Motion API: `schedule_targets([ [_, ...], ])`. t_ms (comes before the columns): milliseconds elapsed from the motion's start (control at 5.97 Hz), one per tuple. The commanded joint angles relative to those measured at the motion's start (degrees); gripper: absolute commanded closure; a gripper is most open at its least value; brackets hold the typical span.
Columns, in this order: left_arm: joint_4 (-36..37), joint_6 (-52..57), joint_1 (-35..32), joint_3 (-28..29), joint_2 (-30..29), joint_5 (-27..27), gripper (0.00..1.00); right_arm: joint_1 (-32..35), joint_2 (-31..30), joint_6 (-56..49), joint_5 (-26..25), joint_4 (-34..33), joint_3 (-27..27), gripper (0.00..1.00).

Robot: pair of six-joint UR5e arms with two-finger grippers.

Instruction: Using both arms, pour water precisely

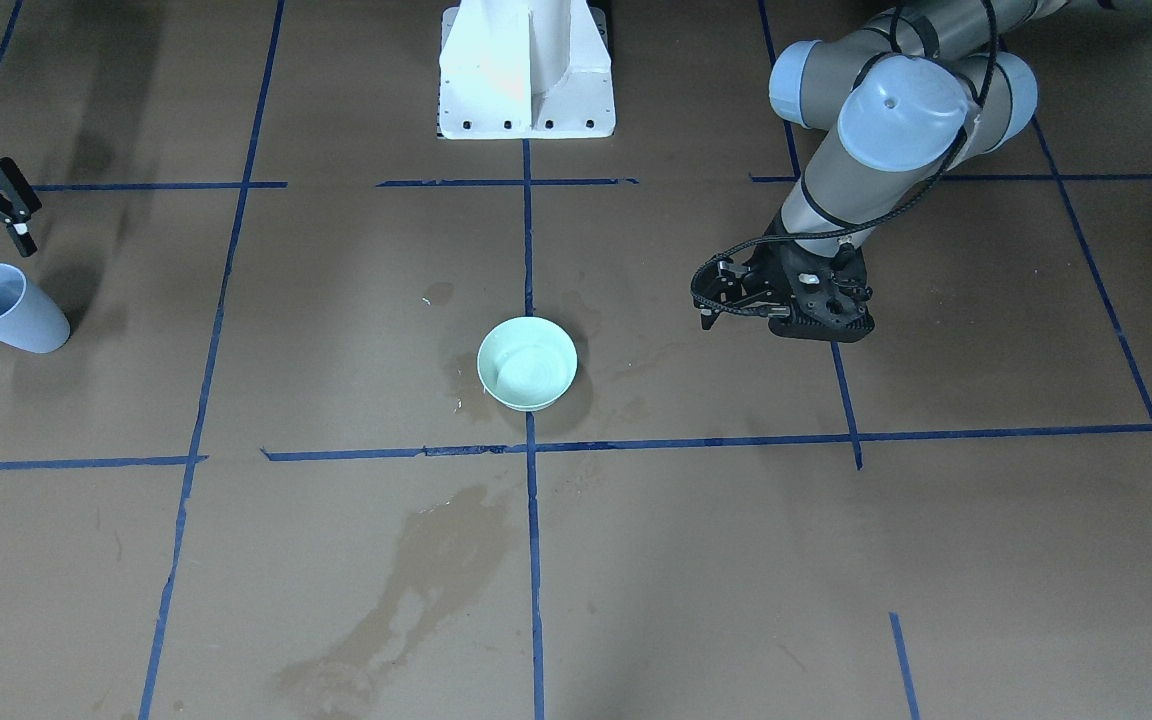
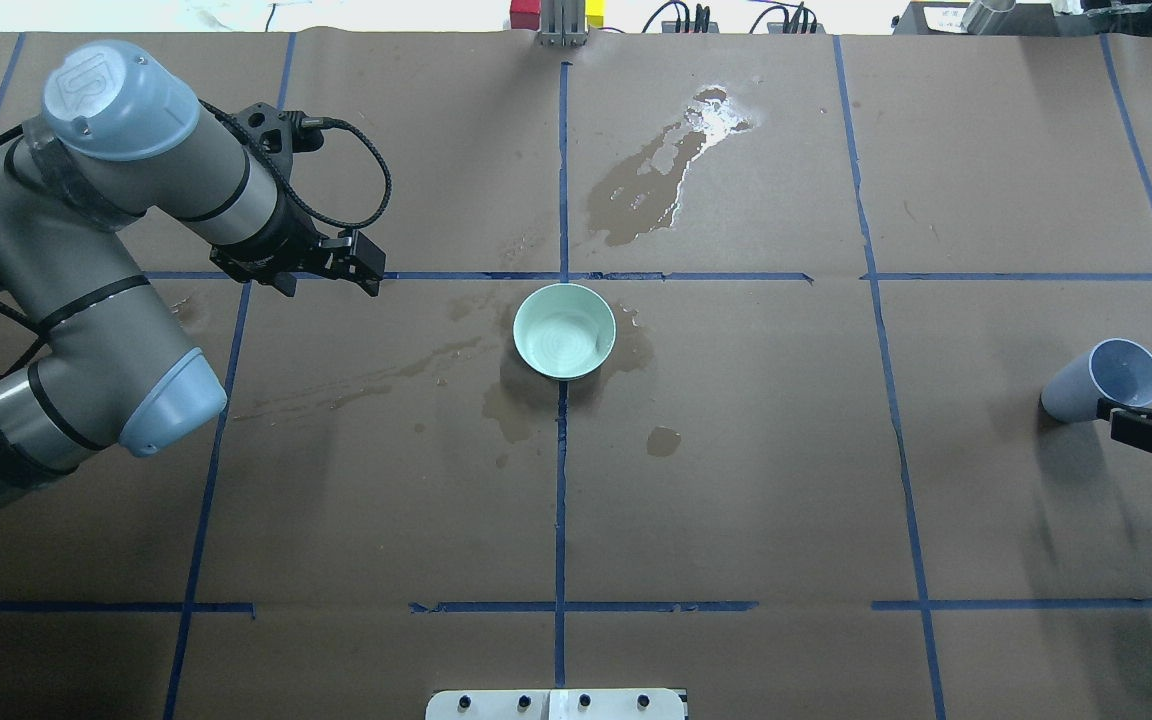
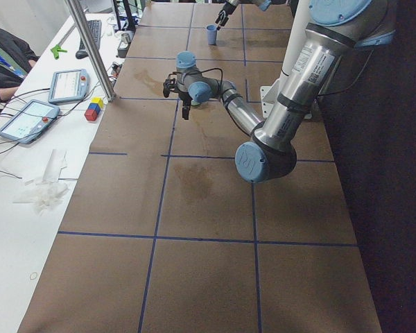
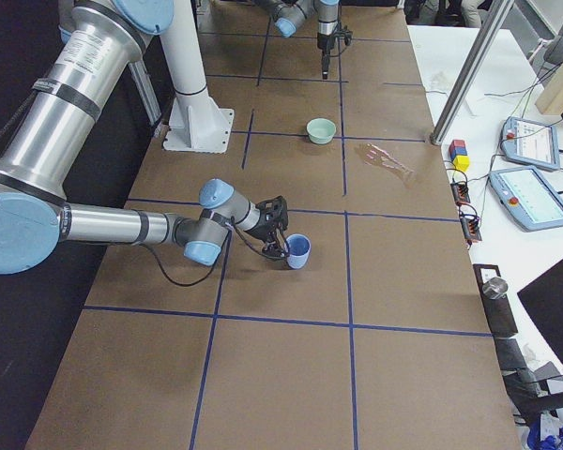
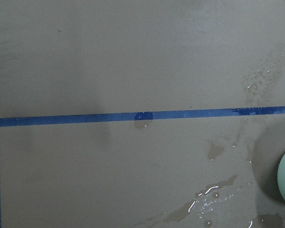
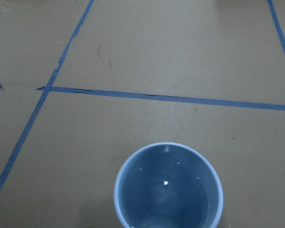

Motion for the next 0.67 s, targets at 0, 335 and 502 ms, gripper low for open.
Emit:
schedule_targets([
  [0,0.0,-0.1,0.0,0.0,-0.1,0.0,0.00,-6.8,0.0,1.7,-10.1,5.2,-5.2,0.00],
  [335,0.0,-0.6,0.0,0.0,-0.1,0.0,0.00,-13.2,0.9,1.7,-19.5,7.6,-8.5,0.00],
  [502,-0.1,-0.7,0.0,0.0,0.0,-0.1,0.00,-14.8,1.3,0.4,-21.7,7.8,-9.6,0.00],
])
